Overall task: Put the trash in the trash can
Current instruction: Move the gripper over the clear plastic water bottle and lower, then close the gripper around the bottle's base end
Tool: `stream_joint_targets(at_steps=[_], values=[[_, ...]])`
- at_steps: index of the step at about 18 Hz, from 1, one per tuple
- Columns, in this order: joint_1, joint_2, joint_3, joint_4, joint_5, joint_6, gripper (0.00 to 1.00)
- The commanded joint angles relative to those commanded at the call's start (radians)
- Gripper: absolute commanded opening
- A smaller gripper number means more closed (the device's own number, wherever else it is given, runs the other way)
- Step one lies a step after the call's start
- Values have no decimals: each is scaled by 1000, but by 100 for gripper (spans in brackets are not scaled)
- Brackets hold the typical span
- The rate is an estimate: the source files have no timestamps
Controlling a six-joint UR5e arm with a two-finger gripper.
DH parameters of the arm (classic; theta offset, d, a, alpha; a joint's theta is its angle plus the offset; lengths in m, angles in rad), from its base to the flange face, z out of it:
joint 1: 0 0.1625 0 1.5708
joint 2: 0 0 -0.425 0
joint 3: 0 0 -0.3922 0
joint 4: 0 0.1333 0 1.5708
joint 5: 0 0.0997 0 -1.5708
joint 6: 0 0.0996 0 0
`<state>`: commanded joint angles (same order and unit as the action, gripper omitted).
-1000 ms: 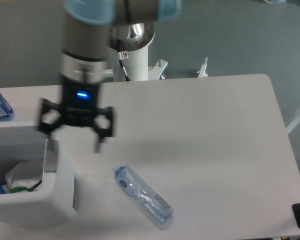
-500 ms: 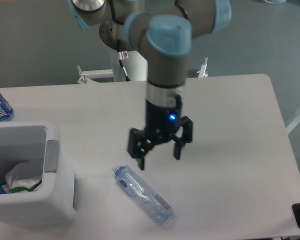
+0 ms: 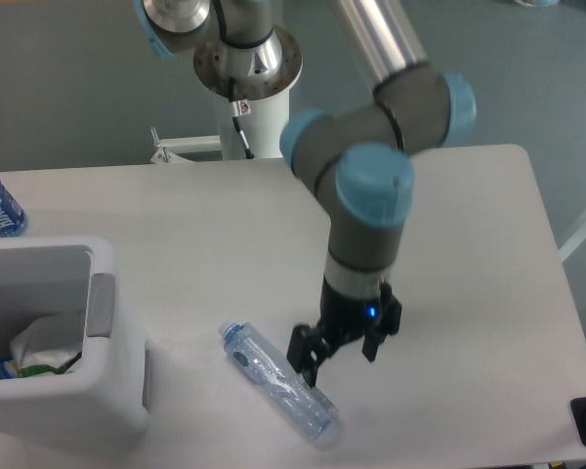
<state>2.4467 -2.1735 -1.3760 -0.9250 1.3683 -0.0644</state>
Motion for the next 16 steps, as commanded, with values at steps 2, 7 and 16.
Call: stream_joint_targets(at_steps=[2,7,16], values=[[-15,-20,-3,2,5,-3,100],[-21,-77,8,69,25,-23,100],[-49,-111,8,97,63,-26,100]])
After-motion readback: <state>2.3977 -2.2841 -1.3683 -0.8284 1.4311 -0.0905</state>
